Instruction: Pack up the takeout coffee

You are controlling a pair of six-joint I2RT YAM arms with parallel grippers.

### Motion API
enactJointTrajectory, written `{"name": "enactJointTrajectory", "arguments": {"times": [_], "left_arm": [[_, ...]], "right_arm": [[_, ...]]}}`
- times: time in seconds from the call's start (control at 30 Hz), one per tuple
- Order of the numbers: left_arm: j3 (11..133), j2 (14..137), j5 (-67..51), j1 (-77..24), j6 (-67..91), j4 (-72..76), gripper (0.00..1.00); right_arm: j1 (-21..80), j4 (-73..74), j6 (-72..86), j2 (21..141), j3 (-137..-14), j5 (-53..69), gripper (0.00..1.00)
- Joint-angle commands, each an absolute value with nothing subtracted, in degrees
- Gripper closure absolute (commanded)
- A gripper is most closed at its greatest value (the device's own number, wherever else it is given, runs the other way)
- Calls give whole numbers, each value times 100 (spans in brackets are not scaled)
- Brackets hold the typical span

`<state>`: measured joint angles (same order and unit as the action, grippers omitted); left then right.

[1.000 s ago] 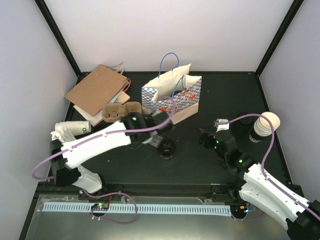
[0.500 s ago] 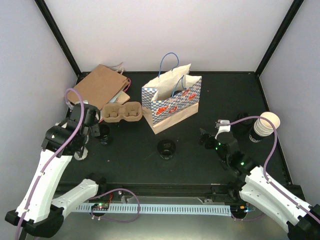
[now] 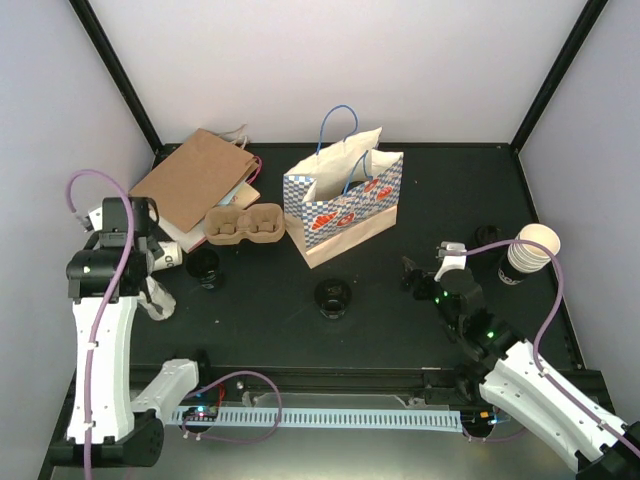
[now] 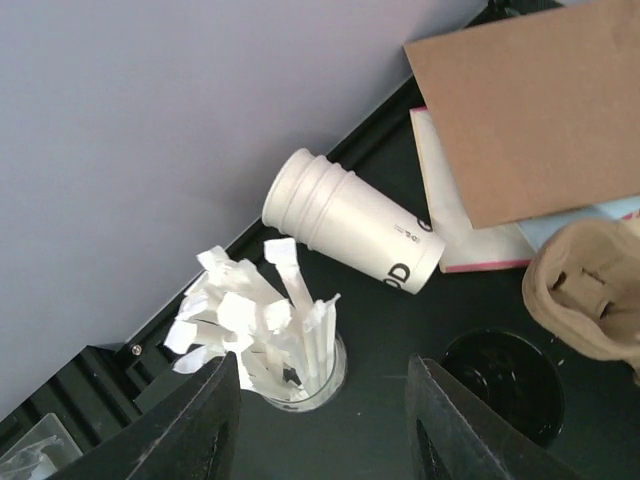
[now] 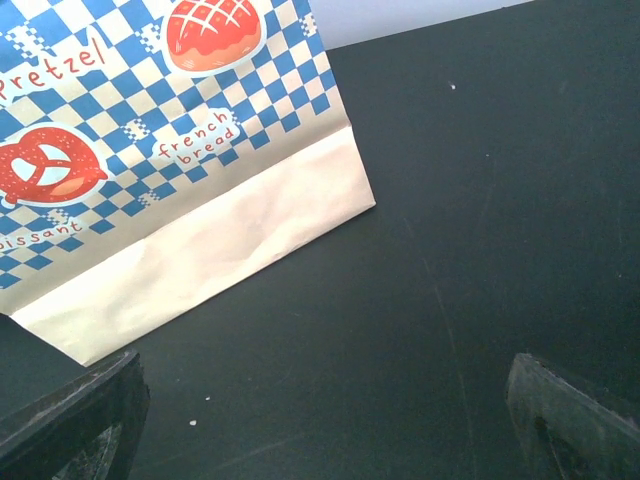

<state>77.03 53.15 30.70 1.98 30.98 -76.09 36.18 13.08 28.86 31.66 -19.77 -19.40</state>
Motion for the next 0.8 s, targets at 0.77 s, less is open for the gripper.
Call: {"name": "enactJointTrajectory", "arguments": {"times": [0.77], "left_arm": [[7145, 5214, 2019, 1248, 3835, -7325, 60]], "right_arm": [[3597, 1292, 3034, 3036, -1916, -2016, 0]]}}
